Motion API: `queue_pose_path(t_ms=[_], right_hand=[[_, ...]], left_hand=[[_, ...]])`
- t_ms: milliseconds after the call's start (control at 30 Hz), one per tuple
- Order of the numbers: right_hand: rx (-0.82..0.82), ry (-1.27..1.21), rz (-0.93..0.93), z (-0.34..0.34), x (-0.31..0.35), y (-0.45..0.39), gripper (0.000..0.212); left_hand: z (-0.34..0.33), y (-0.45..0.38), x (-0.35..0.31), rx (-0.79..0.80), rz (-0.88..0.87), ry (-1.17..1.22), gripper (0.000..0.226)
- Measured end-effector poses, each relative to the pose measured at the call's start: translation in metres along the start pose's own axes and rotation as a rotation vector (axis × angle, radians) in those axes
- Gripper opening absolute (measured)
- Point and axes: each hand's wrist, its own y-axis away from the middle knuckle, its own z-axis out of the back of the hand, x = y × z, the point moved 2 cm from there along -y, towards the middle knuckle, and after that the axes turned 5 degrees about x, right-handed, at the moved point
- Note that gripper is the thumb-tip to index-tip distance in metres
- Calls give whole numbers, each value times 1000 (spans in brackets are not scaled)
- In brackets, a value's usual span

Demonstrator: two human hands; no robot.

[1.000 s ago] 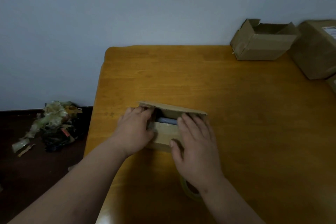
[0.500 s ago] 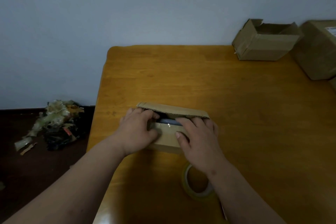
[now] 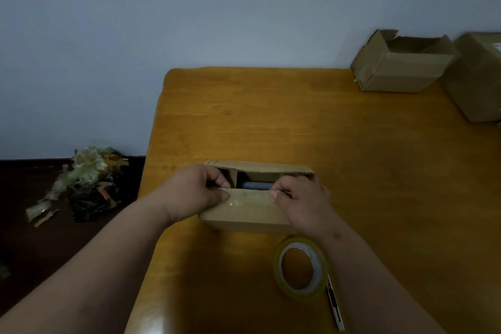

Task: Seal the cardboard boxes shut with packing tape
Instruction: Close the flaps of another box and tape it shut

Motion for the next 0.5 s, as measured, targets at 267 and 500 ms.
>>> queue_pose_path(t_ms=[267, 500], right_hand=[[-43, 54, -3, -2, 4, -2, 22], [-100, -38, 60, -8, -2, -3, 29]], left_hand=[[-3, 3, -1, 15, 72, 138, 3], [-10, 5, 3, -69, 85, 262, 6]])
